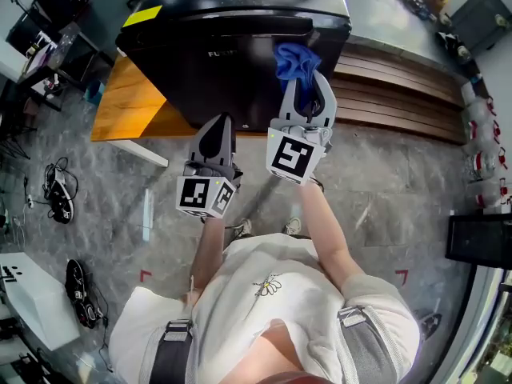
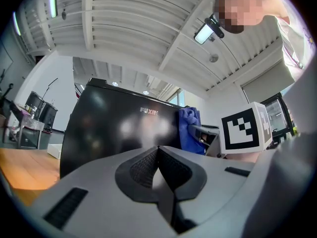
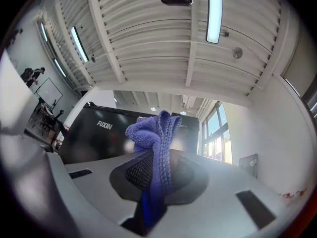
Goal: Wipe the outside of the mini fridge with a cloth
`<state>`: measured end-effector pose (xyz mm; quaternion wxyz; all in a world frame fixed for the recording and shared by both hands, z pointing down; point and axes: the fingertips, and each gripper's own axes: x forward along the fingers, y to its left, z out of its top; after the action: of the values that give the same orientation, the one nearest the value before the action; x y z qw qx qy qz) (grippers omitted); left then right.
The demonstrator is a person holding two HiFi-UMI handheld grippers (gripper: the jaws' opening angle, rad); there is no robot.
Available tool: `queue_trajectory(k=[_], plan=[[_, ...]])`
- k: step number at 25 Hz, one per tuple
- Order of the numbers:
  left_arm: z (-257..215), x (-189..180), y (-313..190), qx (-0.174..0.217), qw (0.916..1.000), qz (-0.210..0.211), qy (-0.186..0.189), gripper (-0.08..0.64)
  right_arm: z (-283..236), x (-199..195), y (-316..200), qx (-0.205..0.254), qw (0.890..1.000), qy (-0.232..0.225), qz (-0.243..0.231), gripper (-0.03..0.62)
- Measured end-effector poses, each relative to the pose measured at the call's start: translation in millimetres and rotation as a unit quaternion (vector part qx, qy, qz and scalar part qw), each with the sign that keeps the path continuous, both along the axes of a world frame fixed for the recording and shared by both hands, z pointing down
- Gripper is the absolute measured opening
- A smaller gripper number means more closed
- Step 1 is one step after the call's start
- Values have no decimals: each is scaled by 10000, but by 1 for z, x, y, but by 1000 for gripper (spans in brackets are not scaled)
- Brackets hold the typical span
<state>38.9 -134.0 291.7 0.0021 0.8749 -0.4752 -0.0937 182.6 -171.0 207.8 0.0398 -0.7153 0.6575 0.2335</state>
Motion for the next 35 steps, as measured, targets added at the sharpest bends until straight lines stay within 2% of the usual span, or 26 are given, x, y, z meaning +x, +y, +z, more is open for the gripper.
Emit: queue_trajectory(k=[6,9,18,19,22,24,29,33,35], plan=[[4,25,-1,-18,10000,56,27,5,3,31,3,45,9998,155,151,63],[5,35,-1,-29,10000,91,18,5,4,42,5,52,9998,86,177,63],[1,51,3,78,9999,89,-93,5,4,68,9,170,9992,241,272,63],[-2,52,3,103,9999,83,-40,5,4,68,9,251,9993,168,203,63],[-11,51,4,166,9998,50,122,5,3,69,12,560,9972,-445,-194,63],[-10,51,6,174,9998,52,107,5,1,71,18,686,9952,-612,-334,63],[-11,44,11,200,9997,99,93,5,-8,61,33,821,9936,-625,-449,63],[-16,27,13,249,9996,88,138,5,-13,31,38,846,9914,-739,-666,63],[-22,13,15,409,9990,-39,172,5,-13,10,40,852,9896,-788,-845,62]])
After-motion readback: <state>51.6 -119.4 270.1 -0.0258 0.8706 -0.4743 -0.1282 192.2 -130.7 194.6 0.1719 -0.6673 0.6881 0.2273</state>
